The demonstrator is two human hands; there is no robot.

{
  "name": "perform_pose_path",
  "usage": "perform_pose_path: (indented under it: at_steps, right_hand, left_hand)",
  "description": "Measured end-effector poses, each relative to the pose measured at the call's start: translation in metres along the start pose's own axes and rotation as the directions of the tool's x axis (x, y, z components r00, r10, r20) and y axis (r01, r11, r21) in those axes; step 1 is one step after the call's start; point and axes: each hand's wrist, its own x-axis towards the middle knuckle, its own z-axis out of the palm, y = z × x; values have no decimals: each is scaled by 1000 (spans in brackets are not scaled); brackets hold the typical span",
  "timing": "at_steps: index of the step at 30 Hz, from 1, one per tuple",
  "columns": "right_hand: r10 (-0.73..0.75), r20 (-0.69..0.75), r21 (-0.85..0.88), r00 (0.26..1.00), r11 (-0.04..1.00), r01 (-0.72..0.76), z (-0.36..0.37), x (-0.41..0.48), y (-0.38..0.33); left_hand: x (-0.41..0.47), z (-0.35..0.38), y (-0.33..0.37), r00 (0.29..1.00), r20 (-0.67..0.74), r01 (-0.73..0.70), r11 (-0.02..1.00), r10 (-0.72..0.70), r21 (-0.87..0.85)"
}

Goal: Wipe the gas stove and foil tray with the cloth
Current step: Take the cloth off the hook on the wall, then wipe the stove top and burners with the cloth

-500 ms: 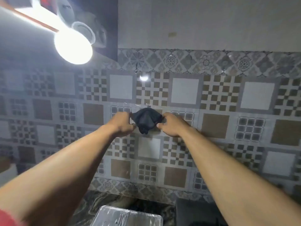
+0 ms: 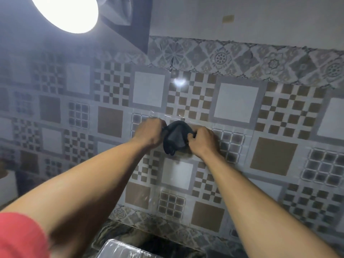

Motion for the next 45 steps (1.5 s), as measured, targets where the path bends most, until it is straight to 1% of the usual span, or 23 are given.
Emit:
perform_pose_path:
  at_steps: [4,8,10,13,15,17,19,21,22,26,28,30,32,34,36,37,39,40,41,42,43,44,45]
  right_hand:
    - [23,-30,122,999,992,-19,-17,6,-5]
    - [41,38,175,998,983,-47,-41,5,-10]
    - [57,112,175,992,982,-76,-52,-3,-9]
    - [95,267,121,959,984,-131,-68,-21,-7]
    - [125,352,82,928,983,-164,-78,-37,-7]
    - [159,400,68,903,977,-202,-85,-57,-8]
    - [177,431,92,885,967,-238,-89,-76,-8]
    - [186,473,129,861,952,-276,-90,-95,-6]
    - [190,488,149,852,943,-296,-90,-103,-4]
    - [179,513,239,839,909,-340,-92,-127,6]
    - [173,522,267,835,897,-352,-98,-138,15]
    - [185,505,265,843,896,-355,-107,-147,27]
    - [203,475,305,856,875,-376,-116,-157,44]
    - [219,472,331,854,853,-402,-121,-162,55]
    - [221,489,304,844,863,-403,-126,-170,70]
    - [223,497,284,839,871,-401,-127,-173,79]
    - [215,506,276,835,877,-394,-127,-176,96]
    - [205,505,281,838,879,-384,-127,-177,104]
    - [187,504,287,843,885,-368,-125,-176,112]
    - [160,508,284,846,896,-340,-123,-176,120]
    - [121,513,267,850,918,-292,-120,-175,127]
    - [72,517,245,853,942,-228,-116,-174,133]
    - [25,518,213,855,964,-157,-110,-173,140]
  left_hand:
    - [2,-14,5,1000,-17,17,998,-18,-67]
    - [1,-31,10,999,20,42,988,-39,-147]
    - [-4,-39,12,995,87,60,983,-45,-173]
    - [-16,-45,12,969,238,105,981,-64,-163]
    - [-27,-47,12,935,343,163,971,-95,-176]
    - [-38,-48,15,878,457,280,928,-144,-245]
    - [-53,-48,21,790,587,414,858,-174,-304]
    - [-69,-47,30,700,701,503,791,-137,-348]
    - [-77,-46,35,671,733,535,757,-110,-375]
    - [-106,-43,65,608,794,658,567,-11,-496]
    - [-116,-41,78,589,808,703,484,15,-521]
    - [-122,-40,88,574,819,729,445,16,-520]
    - [-132,-36,99,538,842,746,443,39,-497]
    - [-142,-31,108,522,849,743,447,78,-498]
    - [-160,-21,124,530,844,747,425,85,-512]
    - [-170,-14,133,555,830,747,404,58,-528]
    - [-194,6,151,639,767,734,345,-61,-584]
    - [-208,19,160,688,713,708,343,-136,-617]
    - [-224,34,168,743,638,659,393,-204,-642]
    - [-240,49,175,794,552,596,503,-254,-626]
    - [-257,62,180,836,474,529,637,-277,-560]
    - [-276,73,187,860,422,473,756,-285,-452]
    - [-295,83,195,874,398,426,833,-278,-354]
